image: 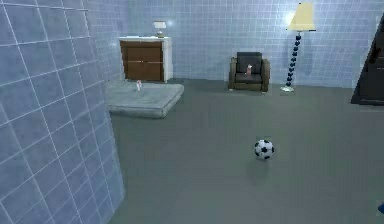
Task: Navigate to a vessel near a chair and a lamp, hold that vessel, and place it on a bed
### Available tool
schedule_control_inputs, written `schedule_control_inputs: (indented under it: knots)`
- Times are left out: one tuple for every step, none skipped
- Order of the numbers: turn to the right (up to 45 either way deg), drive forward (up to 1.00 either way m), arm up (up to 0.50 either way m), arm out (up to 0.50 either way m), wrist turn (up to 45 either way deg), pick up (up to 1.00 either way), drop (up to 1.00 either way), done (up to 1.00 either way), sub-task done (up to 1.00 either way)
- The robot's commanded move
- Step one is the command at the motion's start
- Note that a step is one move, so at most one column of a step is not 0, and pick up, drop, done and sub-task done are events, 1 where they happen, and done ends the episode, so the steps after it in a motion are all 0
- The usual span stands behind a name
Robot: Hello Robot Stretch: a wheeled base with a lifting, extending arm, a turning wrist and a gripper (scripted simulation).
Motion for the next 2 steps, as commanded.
schedule_control_inputs:
  knots:
    - [-3.0, 0.00, 0.00, 0.00, 0.0, 0.00, 0.00, 0.00, 0.00]
    - [0.0, 0.40, 0.00, 0.00, 0.0, 0.00, 0.00, 0.00, 0.00]
